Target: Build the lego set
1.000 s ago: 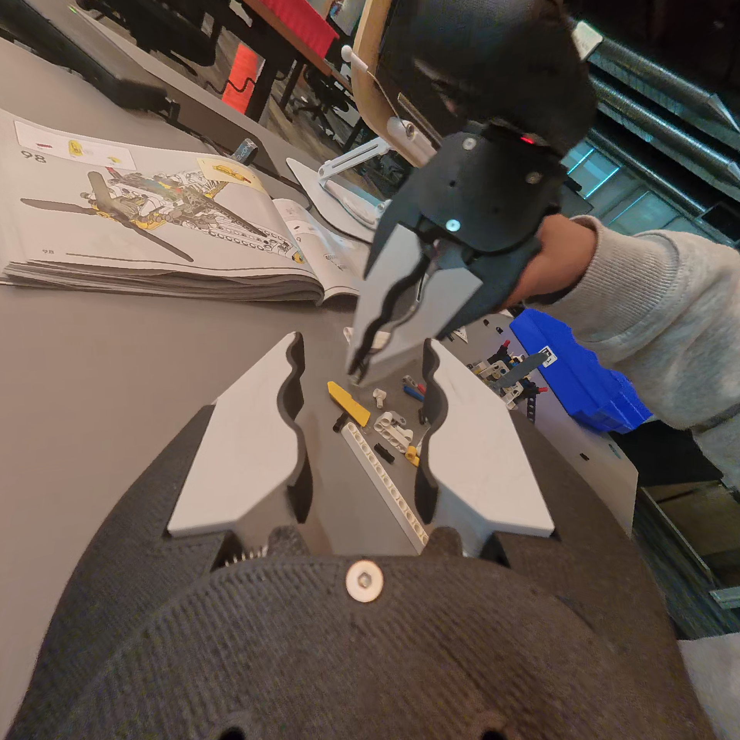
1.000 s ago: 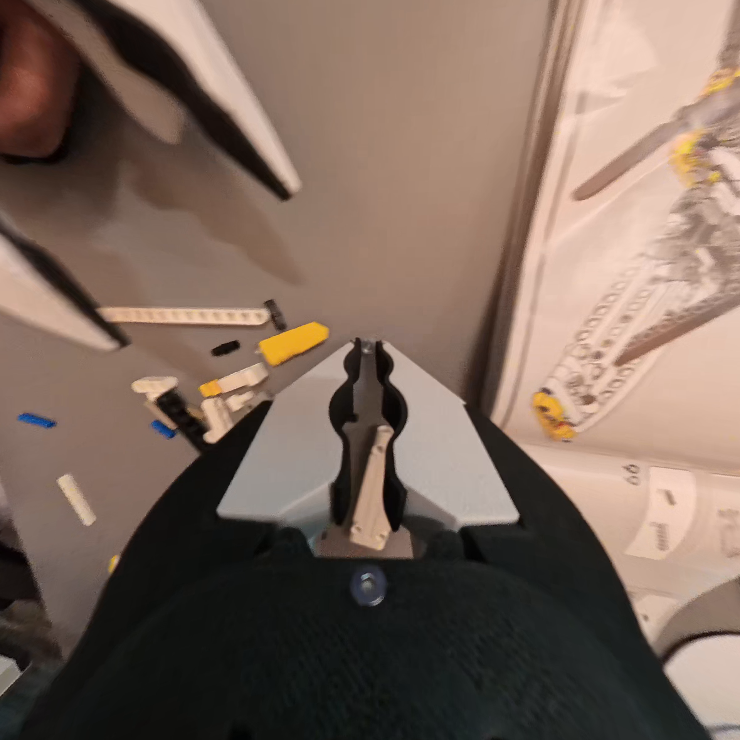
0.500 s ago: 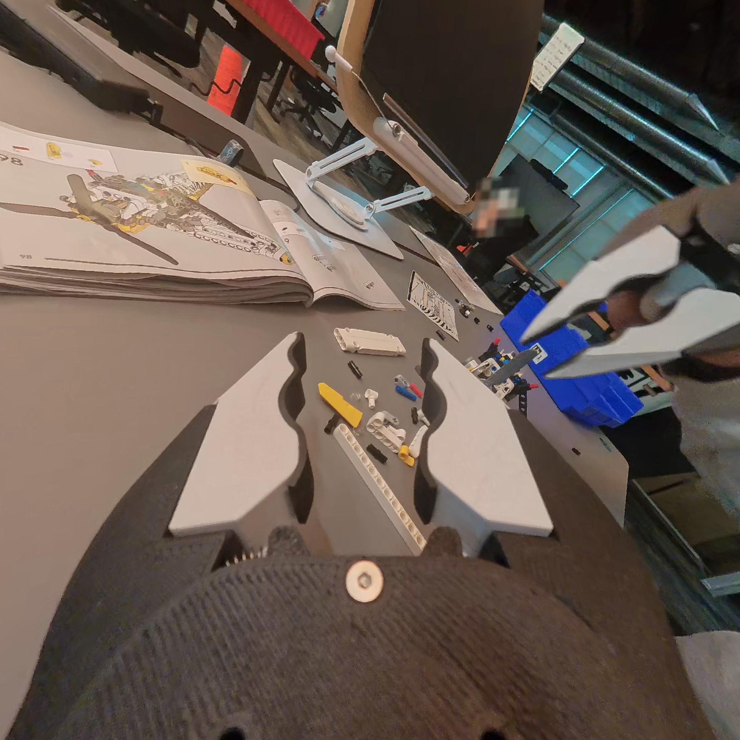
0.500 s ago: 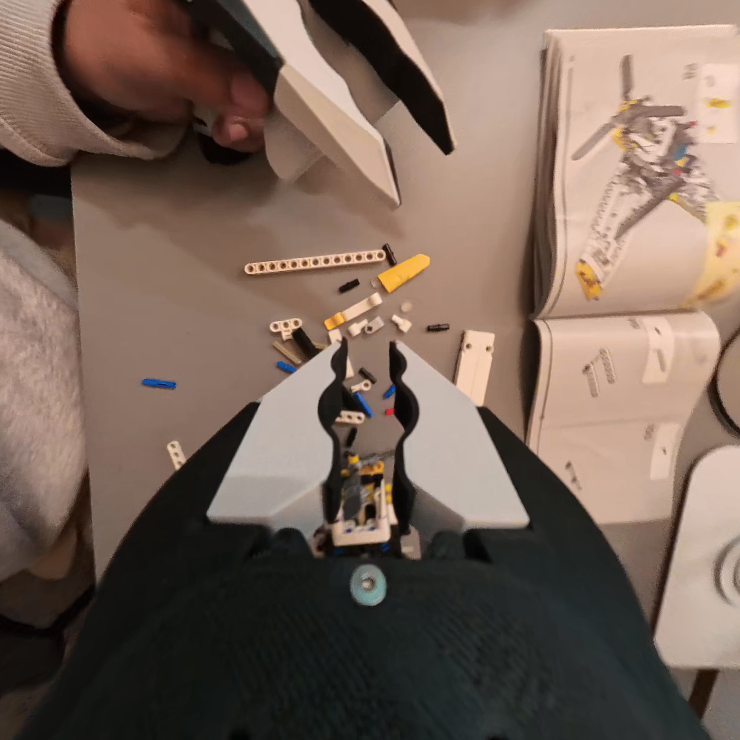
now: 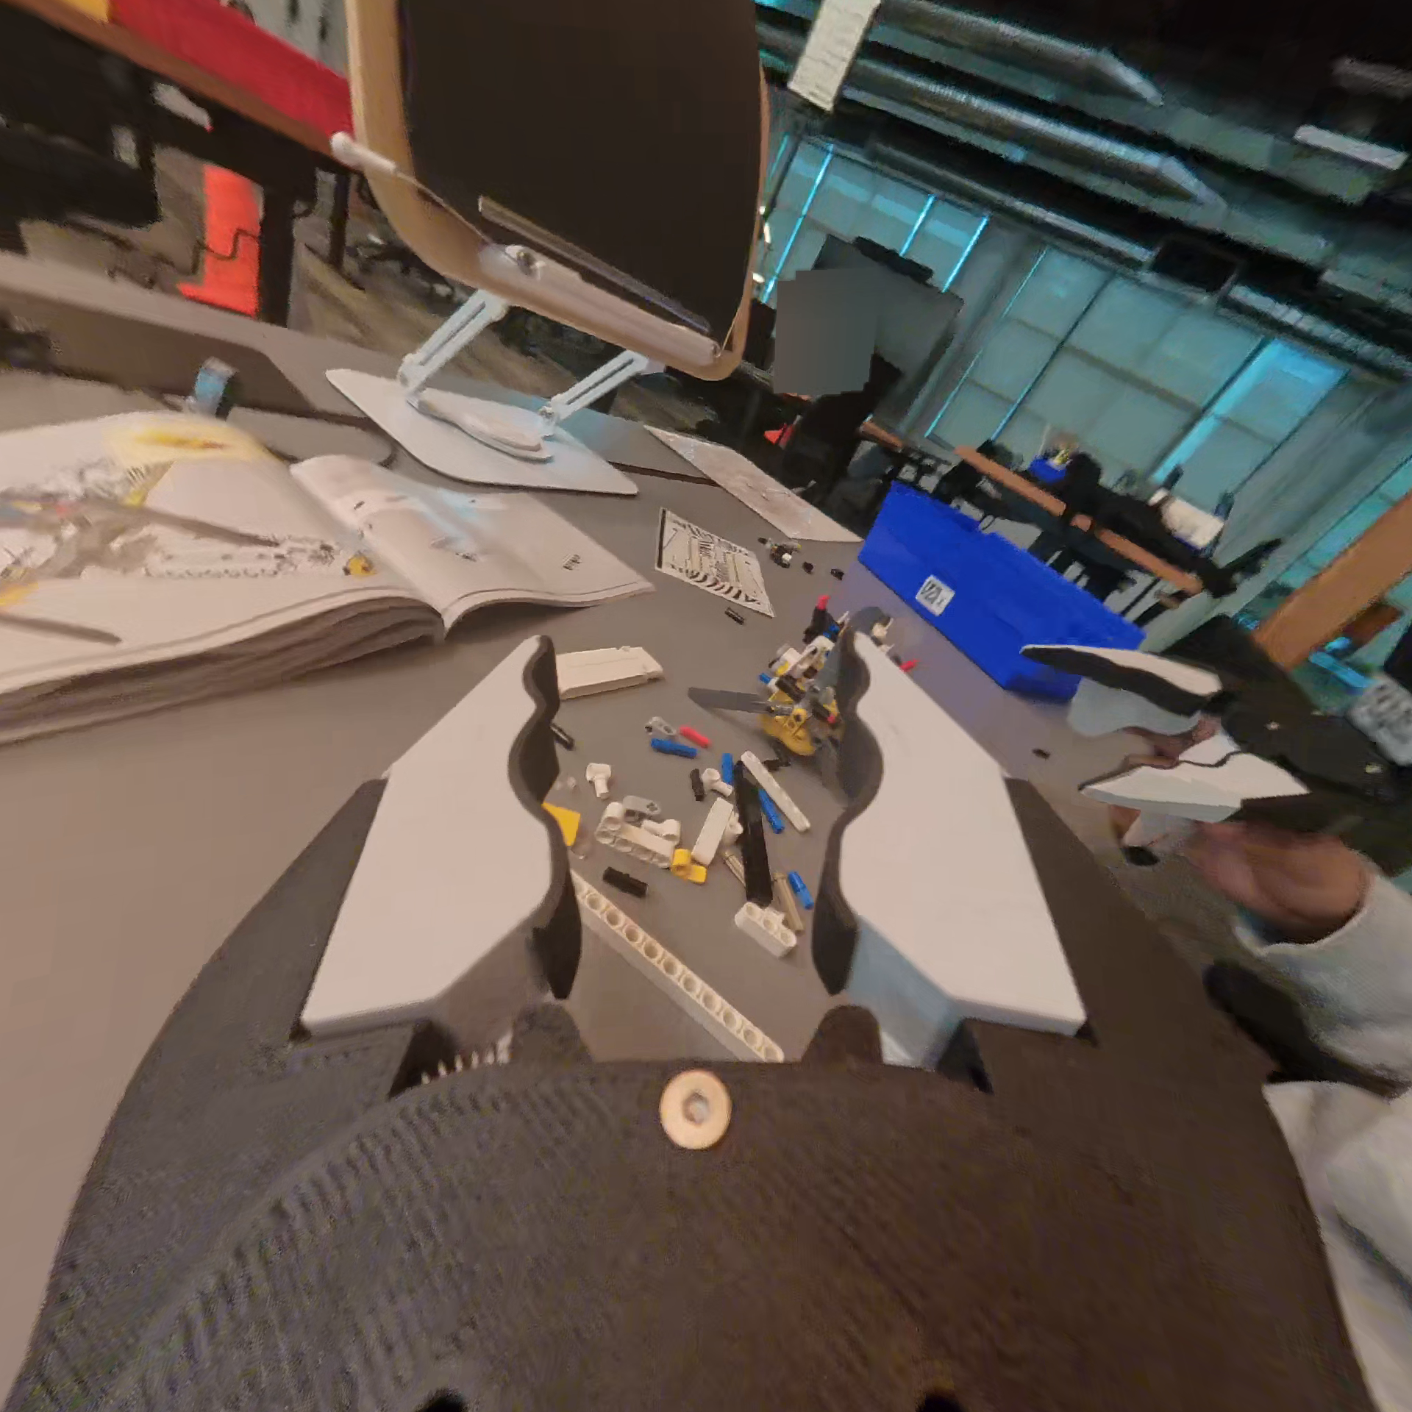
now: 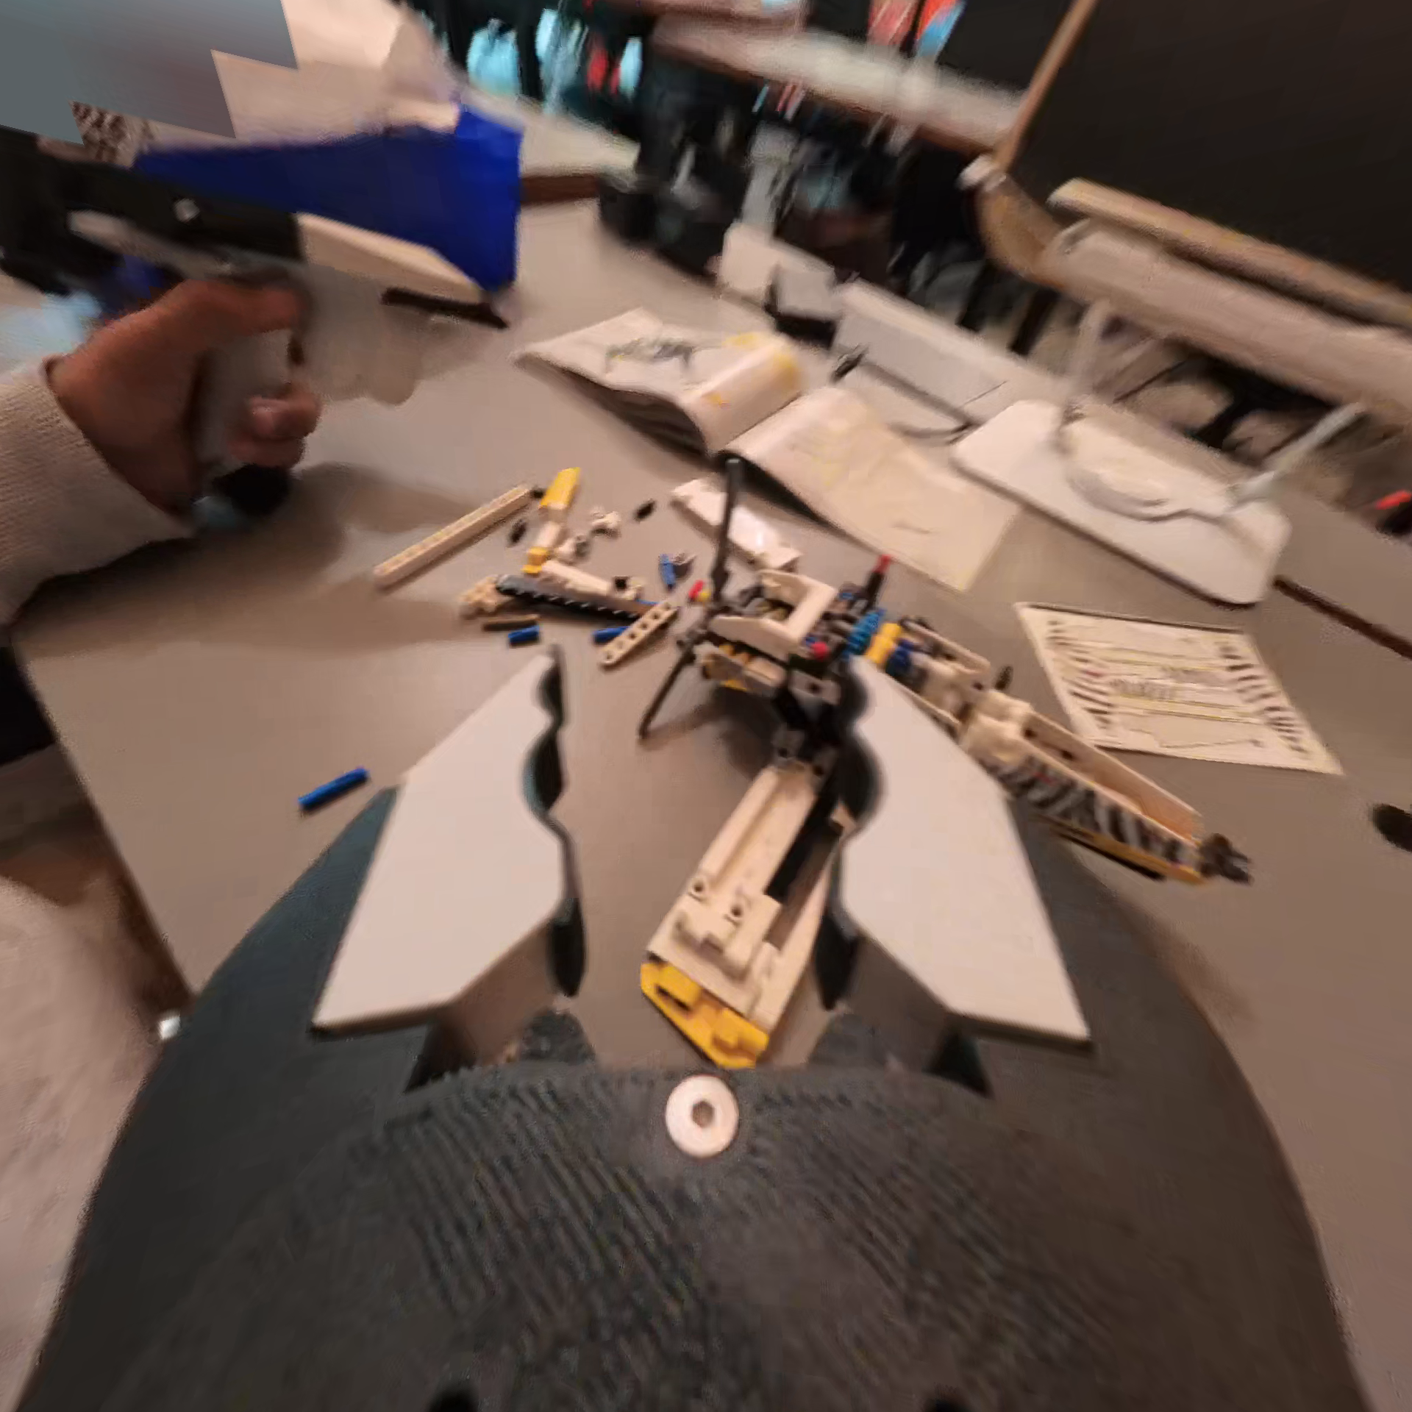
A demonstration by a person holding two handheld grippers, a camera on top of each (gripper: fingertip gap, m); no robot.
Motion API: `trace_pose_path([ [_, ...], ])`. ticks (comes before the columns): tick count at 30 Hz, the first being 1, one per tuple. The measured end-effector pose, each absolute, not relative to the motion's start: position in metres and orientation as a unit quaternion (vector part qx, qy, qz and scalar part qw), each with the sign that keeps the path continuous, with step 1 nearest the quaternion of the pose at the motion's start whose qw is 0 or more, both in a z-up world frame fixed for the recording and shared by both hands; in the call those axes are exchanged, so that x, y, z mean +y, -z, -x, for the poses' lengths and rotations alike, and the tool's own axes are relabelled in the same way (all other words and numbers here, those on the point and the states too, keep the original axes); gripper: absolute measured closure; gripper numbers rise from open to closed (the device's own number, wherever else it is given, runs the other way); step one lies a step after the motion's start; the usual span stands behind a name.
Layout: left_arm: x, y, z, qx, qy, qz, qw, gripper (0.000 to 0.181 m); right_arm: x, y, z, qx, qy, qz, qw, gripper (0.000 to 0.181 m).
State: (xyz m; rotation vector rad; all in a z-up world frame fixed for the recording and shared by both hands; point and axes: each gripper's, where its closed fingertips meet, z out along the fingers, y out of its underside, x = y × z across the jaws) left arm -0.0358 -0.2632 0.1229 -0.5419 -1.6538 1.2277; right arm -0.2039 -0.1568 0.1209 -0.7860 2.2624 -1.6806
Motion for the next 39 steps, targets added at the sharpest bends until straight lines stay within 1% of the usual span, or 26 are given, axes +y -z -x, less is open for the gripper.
trace_pose_path([
  [1, -0.263, -0.123, 0.037, -0.680, -0.518, 0.235, 0.464, 0.105, -0.154, -0.120, 0.215, 0.754, 0.601, 0.248, 0.095, 0.087],
  [2, -0.264, -0.125, 0.036, -0.678, -0.536, 0.243, 0.440, 0.103, -0.150, -0.115, 0.222, 0.751, 0.610, 0.240, 0.080, 0.082],
  [3, -0.265, -0.127, 0.036, -0.677, -0.555, 0.247, 0.416, 0.097, -0.147, -0.108, 0.226, 0.758, 0.600, 0.249, 0.063, 0.084],
  [4, -0.267, -0.128, 0.035, -0.677, -0.572, 0.247, 0.392, 0.089, -0.146, -0.101, 0.230, 0.766, 0.587, 0.260, 0.041, 0.081],
  [5, -0.269, -0.126, 0.034, -0.682, -0.581, 0.251, 0.367, 0.086, -0.149, -0.100, 0.236, 0.769, 0.582, 0.267, 0.013, 0.077],
  [6, -0.269, -0.123, 0.035, -0.690, -0.582, 0.259, 0.343, 0.086, -0.152, -0.103, 0.241, 0.763, 0.585, 0.275, -0.014, 0.077],
  [7, -0.269, -0.117, 0.037, -0.701, -0.577, 0.270, 0.321, 0.086, -0.155, -0.109, 0.245, 0.750, 0.595, 0.287, -0.035, 0.080],
  [9, -0.268, -0.107, 0.042, -0.718, -0.561, 0.288, 0.296, 0.093, -0.162, -0.127, 0.248, 0.712, 0.631, 0.300, -0.062, 0.088],
  [12, -0.273, -0.104, 0.039, -0.725, -0.565, 0.280, 0.277, 0.096, -0.174, -0.155, 0.259, 0.646, 0.705, 0.281, -0.083, 0.108],
  [13, -0.277, -0.106, 0.034, -0.724, -0.576, 0.271, 0.266, 0.097, -0.177, -0.160, 0.265, 0.631, 0.721, 0.273, -0.085, 0.110],
  [17, -0.296, -0.115, 0.017, -0.718, -0.613, 0.233, 0.236, 0.102, -0.201, -0.161, 0.301, 0.649, 0.722, 0.231, -0.067, 0.111],
  [20, -0.304, -0.113, 0.015, -0.725, -0.606, 0.221, 0.242, 0.100, -0.215, -0.163, 0.323, 0.673, 0.714, 0.191, -0.036, 0.109],
  [23, -0.301, -0.112, 0.017, -0.726, -0.602, 0.222, 0.248, 0.099, -0.219, -0.174, 0.328, 0.668, 0.726, 0.161, 0.012, 0.112],
  [28, -0.288, -0.124, 0.023, -0.703, -0.620, 0.241, 0.251, 0.099, -0.210, -0.185, 0.315, 0.639, 0.751, 0.167, 0.016, 0.115],
  [30, -0.286, -0.126, 0.021, -0.697, -0.627, 0.236, 0.256, 0.101, -0.202, -0.183, 0.310, 0.627, 0.760, 0.170, 0.015, 0.116],
  [33, -0.287, -0.124, 0.017, -0.702, -0.620, 0.224, 0.269, 0.101, -0.194, -0.173, 0.319, 0.628, 0.764, 0.139, 0.055, 0.118],
  [35, -0.288, -0.124, 0.015, -0.703, -0.618, 0.214, 0.279, 0.101, -0.192, -0.166, 0.336, 0.627, 0.768, 0.107, 0.076, 0.118],
  [37, -0.287, -0.122, 0.014, -0.705, -0.613, 0.210, 0.288, 0.101, -0.191, -0.155, 0.359, 0.626, 0.772, 0.083, 0.062, 0.121],
  [39, -0.288, -0.120, 0.014, -0.708, -0.608, 0.207, 0.292, 0.101, -0.185, -0.158, 0.374, 0.612, 0.785, 0.054, 0.079, 0.121],
])
